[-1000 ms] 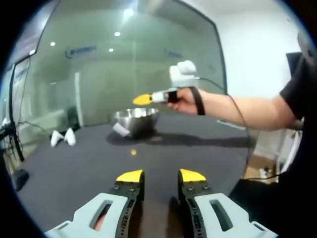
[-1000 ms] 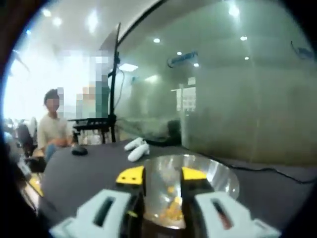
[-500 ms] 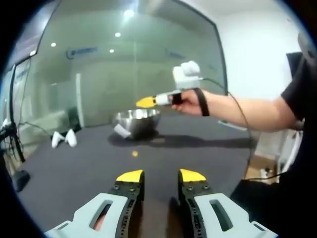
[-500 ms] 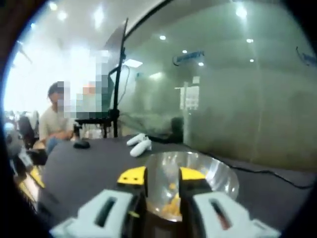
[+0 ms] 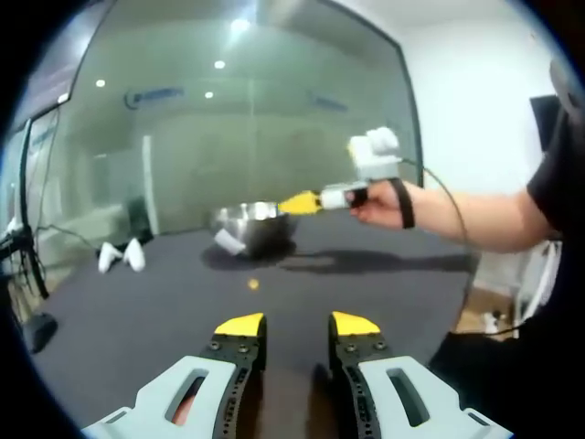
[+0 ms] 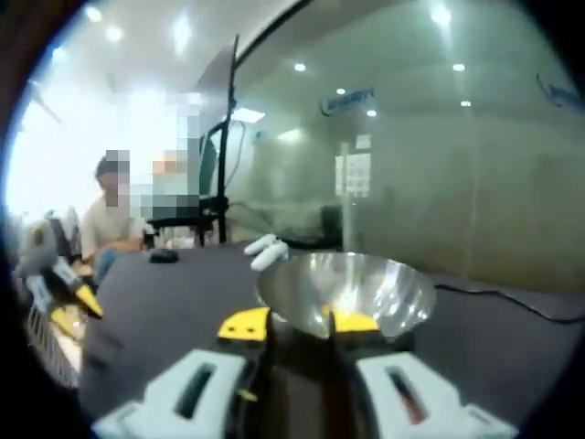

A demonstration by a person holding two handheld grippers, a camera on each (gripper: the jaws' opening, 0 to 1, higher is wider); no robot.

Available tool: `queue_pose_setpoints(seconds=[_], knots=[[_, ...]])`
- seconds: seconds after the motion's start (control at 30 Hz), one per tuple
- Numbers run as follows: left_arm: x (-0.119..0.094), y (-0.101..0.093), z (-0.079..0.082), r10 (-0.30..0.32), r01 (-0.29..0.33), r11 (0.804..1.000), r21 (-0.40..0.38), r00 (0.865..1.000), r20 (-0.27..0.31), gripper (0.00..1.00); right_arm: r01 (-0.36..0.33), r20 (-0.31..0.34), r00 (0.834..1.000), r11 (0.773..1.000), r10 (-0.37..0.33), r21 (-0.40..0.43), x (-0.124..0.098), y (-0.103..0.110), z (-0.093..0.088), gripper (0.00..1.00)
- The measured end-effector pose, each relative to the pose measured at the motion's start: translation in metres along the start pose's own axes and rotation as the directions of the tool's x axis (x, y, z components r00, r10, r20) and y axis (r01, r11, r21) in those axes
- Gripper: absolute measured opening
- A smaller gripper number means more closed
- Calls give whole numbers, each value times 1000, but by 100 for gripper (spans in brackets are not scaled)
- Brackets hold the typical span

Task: Pick up the QQ candy scattered on the table and place it into the stainless steel bowl on the table

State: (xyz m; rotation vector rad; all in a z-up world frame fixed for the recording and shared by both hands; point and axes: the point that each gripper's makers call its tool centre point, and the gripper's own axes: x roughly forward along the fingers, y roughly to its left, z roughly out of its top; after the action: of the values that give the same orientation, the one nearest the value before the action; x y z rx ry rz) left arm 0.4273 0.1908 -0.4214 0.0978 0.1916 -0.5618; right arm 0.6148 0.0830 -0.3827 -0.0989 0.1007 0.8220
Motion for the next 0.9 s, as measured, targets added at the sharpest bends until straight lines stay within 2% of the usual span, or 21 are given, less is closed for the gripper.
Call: queue_pose_setpoints(seconds=[0.23, 0.33, 0.43, 0.7, 0.9], knots=[[2, -2, -2, -4, 4, 1000, -4, 1000, -2, 29, -59, -50, 997, 998, 58, -8, -29, 20, -31, 25], [3, -3, -3, -10, 10, 1000, -5, 1000, -5, 29, -114, -118, 987, 993, 111, -26, -33, 34, -54, 25], [4, -3, -3, -9, 9, 1000, -5, 1000, -6, 29, -141, -156, 979, 989, 133, -36, -29, 43, -68, 25], [3, -1, -3, -2, 2, 1000, -7, 1000, -6, 29, -191, -176, 967, 981, 182, -37, -18, 57, -77, 25], [3, 1, -4, 0, 0, 1000, -10, 1000, -7, 29, -218, -180, 962, 975, 207, -45, -3, 64, -77, 25]])
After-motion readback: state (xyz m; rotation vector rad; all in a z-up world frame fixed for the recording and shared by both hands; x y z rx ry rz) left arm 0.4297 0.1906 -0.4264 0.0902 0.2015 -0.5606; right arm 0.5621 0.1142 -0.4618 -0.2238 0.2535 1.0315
